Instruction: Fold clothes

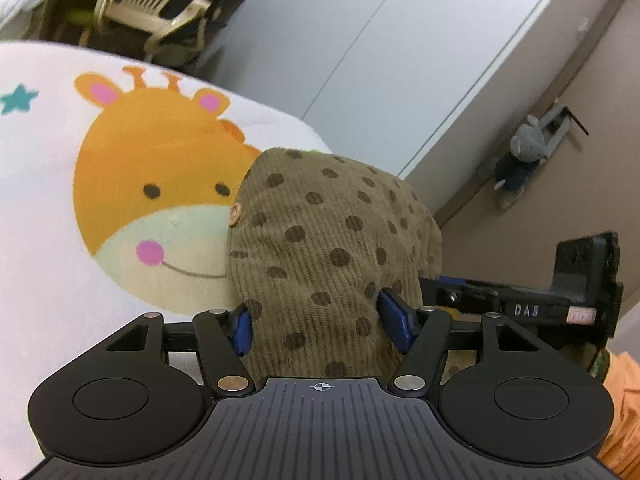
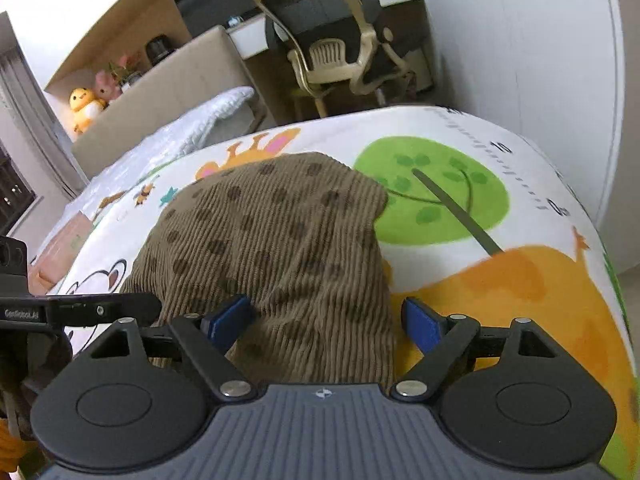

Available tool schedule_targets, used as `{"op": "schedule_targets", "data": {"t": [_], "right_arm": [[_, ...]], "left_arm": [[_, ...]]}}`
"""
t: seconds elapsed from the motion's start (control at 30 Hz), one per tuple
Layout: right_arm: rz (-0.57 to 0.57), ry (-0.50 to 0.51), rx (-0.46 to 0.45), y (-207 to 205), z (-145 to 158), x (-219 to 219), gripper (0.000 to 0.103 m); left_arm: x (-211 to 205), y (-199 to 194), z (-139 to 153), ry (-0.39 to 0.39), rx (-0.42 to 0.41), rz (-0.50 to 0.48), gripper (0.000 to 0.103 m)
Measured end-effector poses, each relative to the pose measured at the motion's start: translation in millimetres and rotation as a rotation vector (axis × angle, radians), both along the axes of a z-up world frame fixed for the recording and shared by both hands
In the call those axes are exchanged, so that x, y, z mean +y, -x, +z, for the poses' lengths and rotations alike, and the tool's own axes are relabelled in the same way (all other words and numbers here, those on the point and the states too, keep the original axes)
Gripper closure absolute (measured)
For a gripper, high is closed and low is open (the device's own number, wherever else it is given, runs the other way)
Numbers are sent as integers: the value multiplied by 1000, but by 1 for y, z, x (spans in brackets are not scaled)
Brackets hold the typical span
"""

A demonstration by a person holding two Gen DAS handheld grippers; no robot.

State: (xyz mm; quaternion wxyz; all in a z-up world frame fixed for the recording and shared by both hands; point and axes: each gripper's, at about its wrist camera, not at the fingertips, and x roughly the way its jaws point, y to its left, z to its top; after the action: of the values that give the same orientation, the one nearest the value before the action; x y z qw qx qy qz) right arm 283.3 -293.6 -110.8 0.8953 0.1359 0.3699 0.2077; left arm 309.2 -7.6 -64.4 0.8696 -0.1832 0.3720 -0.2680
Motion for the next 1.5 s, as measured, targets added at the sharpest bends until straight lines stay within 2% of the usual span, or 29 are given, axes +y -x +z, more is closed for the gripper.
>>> {"op": "schedule_targets", "data": {"t": [0.03, 0.17, 0.3, 0.37, 0.47, 0.57, 0.63, 0.7, 0.8, 0.9, 0.97, 1.07, 1.13, 1.17, 1.3, 1.37, 1.43, 1.47, 1.5], "right_arm": [[9, -9, -5, -3, 1, 5, 24], [64, -17, -34, -23, 8, 40, 24], [160, 10, -67, -60, 20, 106, 25], [215, 21, -87, -80, 24, 152, 25], [243, 27, -85, -101, 22, 196, 25], [262, 31, -76, -120, 18, 235, 25], [274, 34, -70, -133, 15, 261, 21], [282, 75, -83, -131, 17, 263, 21], [277, 160, -82, -120, 15, 246, 20], [261, 171, -79, -112, 13, 233, 20], [260, 196, -105, -105, 18, 232, 20], [285, 298, -238, -84, 33, 241, 20], [333, 330, -334, -66, 47, 248, 20], [355, 335, -354, -60, 50, 251, 20], [417, 337, -335, -48, 40, 265, 20], [448, 338, -326, -42, 35, 271, 20], [479, 340, -316, -36, 31, 278, 18], [495, 340, -311, -33, 28, 281, 18], [510, 341, -307, -30, 26, 284, 18]], "left_arm": [[6, -2, 0, 10, 1, 9, 38], [33, -10, -1, 42, 1, 56, 39], [91, -12, 3, 27, -21, 171, 40], [127, -10, 7, -13, -43, 250, 40], [171, -15, 14, -104, -84, 340, 40], [195, -21, 9, -172, -95, 360, 39], [199, -17, 10, -180, -101, 335, 39], [201, -9, 19, -185, -111, 308, 39], [212, 6, 51, -155, -213, 324, 36], [216, -7, 77, -92, -289, 321, 36], [207, -31, 72, -66, -267, 276, 37], [191, -75, 42, -49, -143, 243, 42], [178, -90, 24, -73, -112, 231, 42], [172, -95, 19, -87, -112, 220, 42], [160, -99, 21, -132, -115, 219, 41], [167, -85, 29, -124, -141, 241, 41], [176, -65, 36, -121, -169, 263, 36], [180, -52, 39, -131, -186, 275, 28], [183, -41, 39, -152, -201, 285, 27]]}}
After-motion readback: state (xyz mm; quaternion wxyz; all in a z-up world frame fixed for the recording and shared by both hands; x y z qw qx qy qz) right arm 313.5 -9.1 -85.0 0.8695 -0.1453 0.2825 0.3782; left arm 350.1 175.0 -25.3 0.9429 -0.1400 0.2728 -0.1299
